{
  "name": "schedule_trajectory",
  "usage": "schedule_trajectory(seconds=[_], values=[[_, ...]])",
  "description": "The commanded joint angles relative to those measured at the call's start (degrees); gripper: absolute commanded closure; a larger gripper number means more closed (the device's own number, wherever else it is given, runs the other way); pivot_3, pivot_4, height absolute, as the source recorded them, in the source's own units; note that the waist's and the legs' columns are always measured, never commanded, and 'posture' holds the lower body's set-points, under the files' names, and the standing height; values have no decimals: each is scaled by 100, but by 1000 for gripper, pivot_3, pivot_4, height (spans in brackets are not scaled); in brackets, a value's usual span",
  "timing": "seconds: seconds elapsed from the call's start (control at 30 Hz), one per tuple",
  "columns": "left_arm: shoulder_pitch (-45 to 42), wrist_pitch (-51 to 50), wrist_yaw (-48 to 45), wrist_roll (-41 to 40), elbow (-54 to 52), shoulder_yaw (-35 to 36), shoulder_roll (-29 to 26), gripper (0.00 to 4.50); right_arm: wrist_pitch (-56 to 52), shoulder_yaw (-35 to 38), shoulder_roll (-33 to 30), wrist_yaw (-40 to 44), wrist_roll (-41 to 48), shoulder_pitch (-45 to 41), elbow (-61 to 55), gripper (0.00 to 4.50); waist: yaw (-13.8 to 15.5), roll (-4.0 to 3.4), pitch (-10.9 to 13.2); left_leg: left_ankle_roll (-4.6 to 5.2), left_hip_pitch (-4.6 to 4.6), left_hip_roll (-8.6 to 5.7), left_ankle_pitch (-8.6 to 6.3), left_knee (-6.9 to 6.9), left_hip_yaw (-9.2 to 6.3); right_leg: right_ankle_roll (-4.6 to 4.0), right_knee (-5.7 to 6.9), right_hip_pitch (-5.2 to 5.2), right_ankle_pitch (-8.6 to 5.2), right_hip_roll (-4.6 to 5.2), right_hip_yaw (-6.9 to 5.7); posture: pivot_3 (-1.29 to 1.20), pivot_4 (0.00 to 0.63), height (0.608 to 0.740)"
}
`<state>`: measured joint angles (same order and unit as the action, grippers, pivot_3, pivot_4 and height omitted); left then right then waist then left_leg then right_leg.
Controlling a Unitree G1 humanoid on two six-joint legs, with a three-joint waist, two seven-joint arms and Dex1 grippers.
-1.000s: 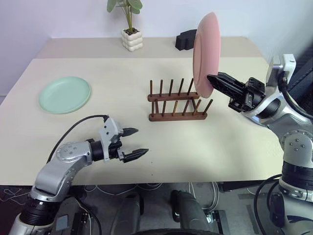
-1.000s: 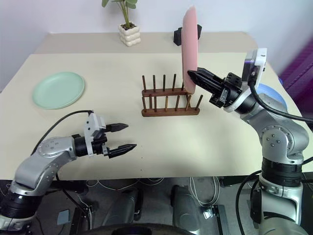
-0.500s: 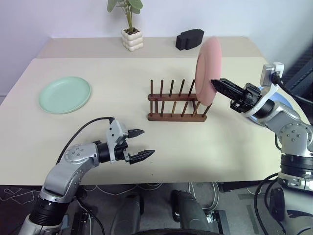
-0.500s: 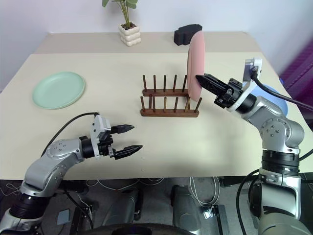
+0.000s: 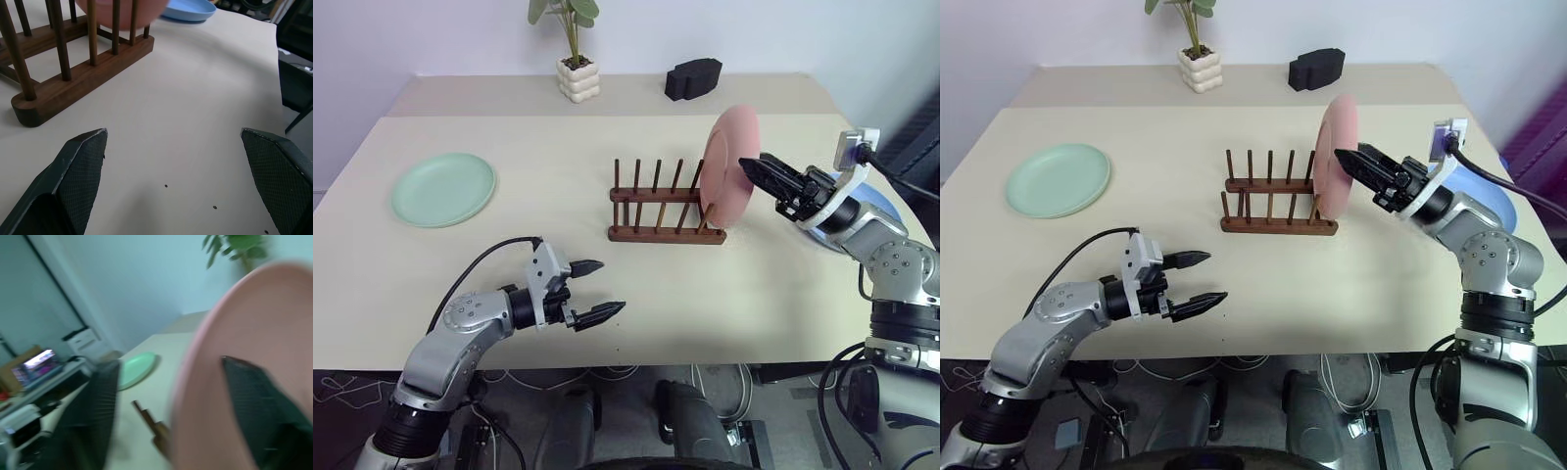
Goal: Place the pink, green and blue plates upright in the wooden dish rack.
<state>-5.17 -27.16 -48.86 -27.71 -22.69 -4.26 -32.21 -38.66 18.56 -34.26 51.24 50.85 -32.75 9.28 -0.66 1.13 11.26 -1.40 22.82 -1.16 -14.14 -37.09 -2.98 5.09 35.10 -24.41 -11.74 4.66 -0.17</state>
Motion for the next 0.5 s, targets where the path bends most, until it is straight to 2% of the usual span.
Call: schedule_trajectory(seconds=[0.03, 0.27, 0.37, 0.5], values=[[-55, 166, -33, 49, 11, -47, 53, 0, 1028, 444, 212, -553, -415, -135, -255, 176, 0, -1, 0, 0, 0, 0, 0, 0, 0, 0, 0, 0, 0, -1, 0, 0, 150, 739], [-60, 402, -9, 239, 194, -149, 161, 0, 1861, 932, 179, -1591, -967, 172, -604, 176, 12, -5, 1, 0, 2, -1, 0, 0, 0, 1, 0, 0, 0, 1, 0, 0, 150, 739], [-166, 637, 131, 274, 421, 71, 286, 0, 1892, 943, 37, -1601, -1053, 486, -1063, 176, 7, -9, 0, 0, 1, -1, 0, 0, 0, 0, -1, 0, 0, 1, 0, 0, 150, 739], [-507, 577, 623, 39, 956, 823, 427, 0, 2033, 626, -334, -1244, -1374, 854, -1763, 176, -11, -15, 1, 1, -2, 0, 1, 0, 0, 0, 3, 0, 0, 0, 1, 0, 150, 739]])
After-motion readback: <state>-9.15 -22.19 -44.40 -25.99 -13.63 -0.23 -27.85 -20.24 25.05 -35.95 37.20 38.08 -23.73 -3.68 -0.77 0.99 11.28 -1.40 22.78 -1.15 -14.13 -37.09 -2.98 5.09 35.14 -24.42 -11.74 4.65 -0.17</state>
